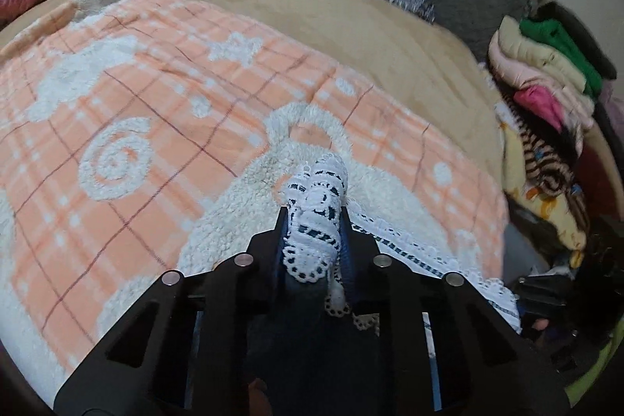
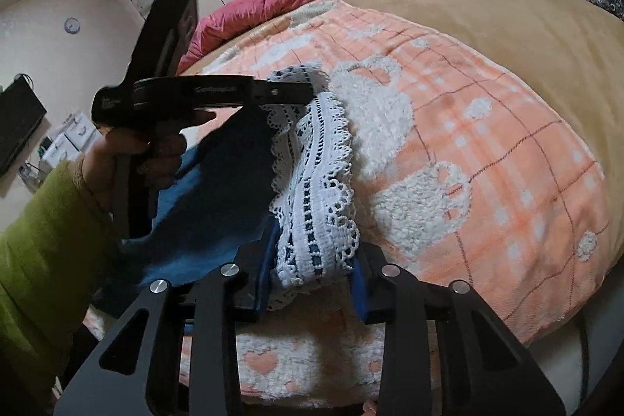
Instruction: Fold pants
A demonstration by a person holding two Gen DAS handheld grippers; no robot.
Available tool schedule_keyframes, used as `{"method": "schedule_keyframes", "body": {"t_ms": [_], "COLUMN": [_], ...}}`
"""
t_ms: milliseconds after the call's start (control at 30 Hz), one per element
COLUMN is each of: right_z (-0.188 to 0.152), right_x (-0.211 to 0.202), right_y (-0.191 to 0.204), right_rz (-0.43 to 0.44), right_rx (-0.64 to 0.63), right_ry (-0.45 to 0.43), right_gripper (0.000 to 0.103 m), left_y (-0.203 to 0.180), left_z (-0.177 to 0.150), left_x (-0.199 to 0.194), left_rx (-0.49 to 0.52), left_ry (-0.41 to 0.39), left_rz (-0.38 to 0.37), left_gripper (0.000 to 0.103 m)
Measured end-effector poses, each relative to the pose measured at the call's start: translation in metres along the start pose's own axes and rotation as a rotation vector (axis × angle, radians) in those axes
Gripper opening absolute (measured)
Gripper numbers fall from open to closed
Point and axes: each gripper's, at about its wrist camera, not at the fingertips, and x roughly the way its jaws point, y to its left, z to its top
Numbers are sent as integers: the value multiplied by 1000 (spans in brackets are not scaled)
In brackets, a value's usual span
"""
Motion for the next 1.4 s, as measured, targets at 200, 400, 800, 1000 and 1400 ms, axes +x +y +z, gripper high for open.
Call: {"method": "schedule_keyframes", "body": {"t_ms": [200,400,800,1000,1400], "right_z": [5,1,-50,-82,-114], "right_x": [-14,-18,41,57,52], "right_y": [37,108,227,255,284], "right_rz": [108,233,183,116,202], "right_rx": [-100,-290,-646,-777,-946], "right_ry": [-85,-136,44,81,76], "right_gripper": [28,28,28,28,28], "left_y": [4,24,97,123,124], "left_z": [-11,-47,-141,-165,-187], "left_x": [-59,-130,-179,-198,-196], "left_rx": [-30,-62,-283,-500,-629], "left_ry": [-103,-183,-209,-212,-189], "left_rz": [-28,13,77,54,8], "left_gripper": [14,14,16,39,67]}}
